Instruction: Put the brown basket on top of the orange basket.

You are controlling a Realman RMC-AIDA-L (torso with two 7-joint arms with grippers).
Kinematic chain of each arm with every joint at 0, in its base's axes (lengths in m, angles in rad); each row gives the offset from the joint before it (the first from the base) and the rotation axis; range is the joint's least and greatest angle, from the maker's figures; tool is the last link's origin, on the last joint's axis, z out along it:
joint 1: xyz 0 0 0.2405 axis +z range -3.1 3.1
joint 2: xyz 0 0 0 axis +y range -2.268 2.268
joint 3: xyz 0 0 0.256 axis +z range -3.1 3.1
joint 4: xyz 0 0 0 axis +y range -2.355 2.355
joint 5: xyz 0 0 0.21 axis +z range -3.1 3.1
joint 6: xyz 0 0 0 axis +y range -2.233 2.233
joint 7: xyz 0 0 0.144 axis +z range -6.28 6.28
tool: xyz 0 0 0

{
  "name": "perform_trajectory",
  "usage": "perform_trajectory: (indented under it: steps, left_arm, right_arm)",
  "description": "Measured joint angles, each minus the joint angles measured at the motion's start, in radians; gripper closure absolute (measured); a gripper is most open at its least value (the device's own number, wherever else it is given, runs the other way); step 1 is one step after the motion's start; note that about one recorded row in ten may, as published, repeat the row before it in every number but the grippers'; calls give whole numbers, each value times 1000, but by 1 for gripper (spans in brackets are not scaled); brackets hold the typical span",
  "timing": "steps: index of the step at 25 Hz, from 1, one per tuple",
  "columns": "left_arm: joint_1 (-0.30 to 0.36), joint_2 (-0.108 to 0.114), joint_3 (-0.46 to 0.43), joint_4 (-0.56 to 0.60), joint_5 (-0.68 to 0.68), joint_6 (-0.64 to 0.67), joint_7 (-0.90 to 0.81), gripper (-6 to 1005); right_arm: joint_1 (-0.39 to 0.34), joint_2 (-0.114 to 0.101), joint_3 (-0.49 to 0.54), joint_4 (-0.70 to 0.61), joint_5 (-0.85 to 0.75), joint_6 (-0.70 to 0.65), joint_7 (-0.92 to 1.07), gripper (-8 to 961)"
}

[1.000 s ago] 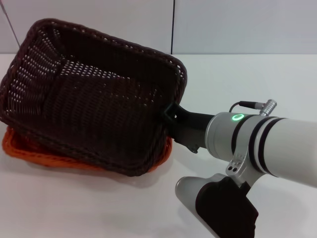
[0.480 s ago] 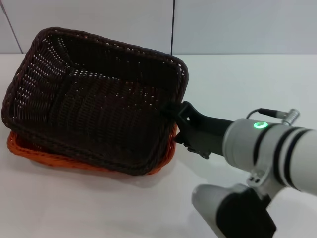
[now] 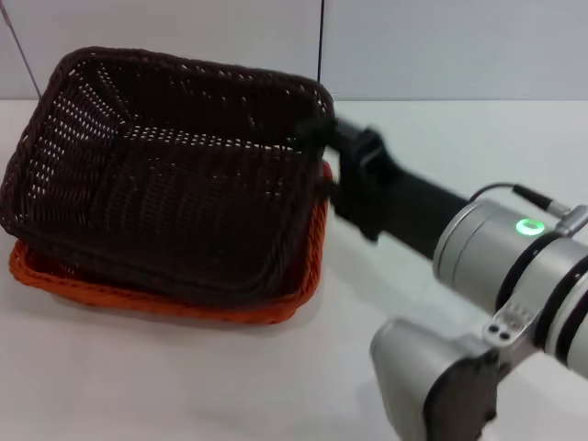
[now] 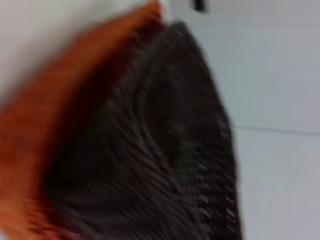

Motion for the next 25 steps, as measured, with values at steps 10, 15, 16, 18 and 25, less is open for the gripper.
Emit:
perform_trajectory:
  steps: [10,15,16,18,25]
  left_arm:
    - [6,2,-1,7,0,6,0,195]
    - [1,4,-1,10,1,6,0,195]
    - [-2,5,-1,12,1,6,0,195]
    - [-4,5,-1,12,2,5,0,195]
    - [-13,6,-1,18,3,2,0,194]
  right_arm:
    - [-120,1,-19,98,33,280,94,258]
    - [-157,2,-5,129,126,421,94,258]
    - [-156,0,18,143,214,562,90,258]
    - [-142,-4,50,161,322,704,88,258]
    - [-20,-11,140,339,593,1045,168,258]
